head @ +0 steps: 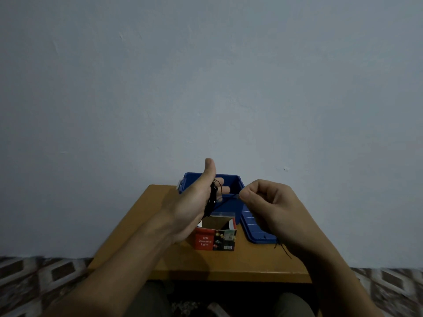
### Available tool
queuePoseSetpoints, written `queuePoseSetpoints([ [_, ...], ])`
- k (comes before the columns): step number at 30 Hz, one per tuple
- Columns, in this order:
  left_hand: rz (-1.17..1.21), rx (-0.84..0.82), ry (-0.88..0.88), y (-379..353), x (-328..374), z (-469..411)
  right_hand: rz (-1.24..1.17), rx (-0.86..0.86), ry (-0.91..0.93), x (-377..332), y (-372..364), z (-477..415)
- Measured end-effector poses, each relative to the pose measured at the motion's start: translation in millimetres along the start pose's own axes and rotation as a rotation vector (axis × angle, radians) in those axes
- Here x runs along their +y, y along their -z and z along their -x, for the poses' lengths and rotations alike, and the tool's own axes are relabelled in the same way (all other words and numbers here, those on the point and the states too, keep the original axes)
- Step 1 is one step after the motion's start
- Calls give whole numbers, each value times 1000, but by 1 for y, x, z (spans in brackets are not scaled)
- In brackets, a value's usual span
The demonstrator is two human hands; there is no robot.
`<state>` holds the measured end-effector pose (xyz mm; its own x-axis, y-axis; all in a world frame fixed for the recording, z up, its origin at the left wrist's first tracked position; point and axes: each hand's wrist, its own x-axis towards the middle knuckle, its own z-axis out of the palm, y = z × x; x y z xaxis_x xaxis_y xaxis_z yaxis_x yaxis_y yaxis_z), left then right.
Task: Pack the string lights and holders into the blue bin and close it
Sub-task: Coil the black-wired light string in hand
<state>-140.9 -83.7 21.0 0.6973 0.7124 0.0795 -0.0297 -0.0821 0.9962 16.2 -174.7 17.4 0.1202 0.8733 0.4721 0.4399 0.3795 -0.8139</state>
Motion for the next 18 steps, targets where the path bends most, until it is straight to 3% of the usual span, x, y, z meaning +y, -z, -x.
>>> queuePoseSetpoints([
  [8, -217, -152, 28, -1, 1, 9, 102, 12, 126, -5, 0, -4],
  [18, -169, -320, 43, 3, 1, 6, 184, 8, 222, -1, -3, -5],
])
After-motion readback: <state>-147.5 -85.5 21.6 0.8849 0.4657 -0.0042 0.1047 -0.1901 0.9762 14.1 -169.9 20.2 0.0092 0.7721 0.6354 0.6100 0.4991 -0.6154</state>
